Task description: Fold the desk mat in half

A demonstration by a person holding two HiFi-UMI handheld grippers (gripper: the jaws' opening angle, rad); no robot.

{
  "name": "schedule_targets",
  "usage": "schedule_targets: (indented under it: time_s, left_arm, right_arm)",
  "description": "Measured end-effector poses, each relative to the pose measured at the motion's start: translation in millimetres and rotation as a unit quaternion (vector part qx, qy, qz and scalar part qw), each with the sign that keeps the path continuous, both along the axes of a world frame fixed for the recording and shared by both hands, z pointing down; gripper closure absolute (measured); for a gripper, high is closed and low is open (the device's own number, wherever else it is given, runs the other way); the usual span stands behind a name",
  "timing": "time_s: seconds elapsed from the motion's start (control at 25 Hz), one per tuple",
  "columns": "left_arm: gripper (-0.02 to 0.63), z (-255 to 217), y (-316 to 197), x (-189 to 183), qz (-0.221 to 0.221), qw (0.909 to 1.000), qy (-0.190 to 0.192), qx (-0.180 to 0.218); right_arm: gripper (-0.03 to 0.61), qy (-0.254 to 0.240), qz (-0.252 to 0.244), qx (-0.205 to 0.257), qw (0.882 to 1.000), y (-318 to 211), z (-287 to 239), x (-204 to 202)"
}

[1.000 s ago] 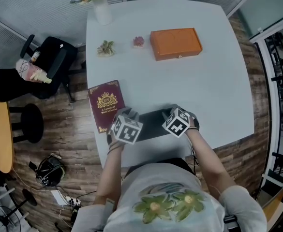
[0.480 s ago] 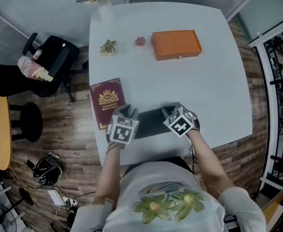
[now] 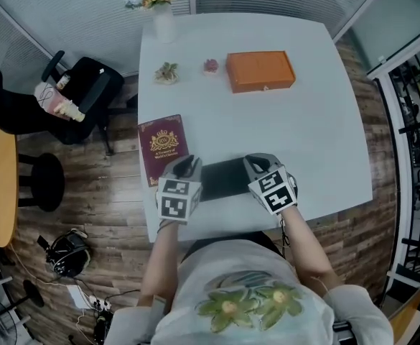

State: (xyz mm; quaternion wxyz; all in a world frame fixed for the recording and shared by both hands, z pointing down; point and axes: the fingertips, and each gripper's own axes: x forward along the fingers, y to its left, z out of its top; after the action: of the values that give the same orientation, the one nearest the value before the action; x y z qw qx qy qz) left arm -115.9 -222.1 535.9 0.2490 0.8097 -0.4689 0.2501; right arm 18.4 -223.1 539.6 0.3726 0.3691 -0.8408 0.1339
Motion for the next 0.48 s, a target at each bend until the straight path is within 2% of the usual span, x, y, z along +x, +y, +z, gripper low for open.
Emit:
schedule_targets:
  time_s: [0.12, 0.28, 0.48]
  left_arm:
    - [0.602, -19, 10, 1, -0.020, 0.9992, 0.027, 0.021]
    - [0.609, -42, 29, 12, -0.024, 0.9968, 0.064, 0.042]
    - [0.611, -62, 56, 26, -0.013, 0.9951, 0.057, 0.080]
  right_arm:
    - [0.561, -0.021, 0.020, 0.031, 0.999, 10, -20, 1]
    - [0.561, -0.052, 0.040, 0.058, 0.996, 27, -42, -1]
    - [0.561, -0.075, 0.055, 0.077, 0.993, 51, -63, -4]
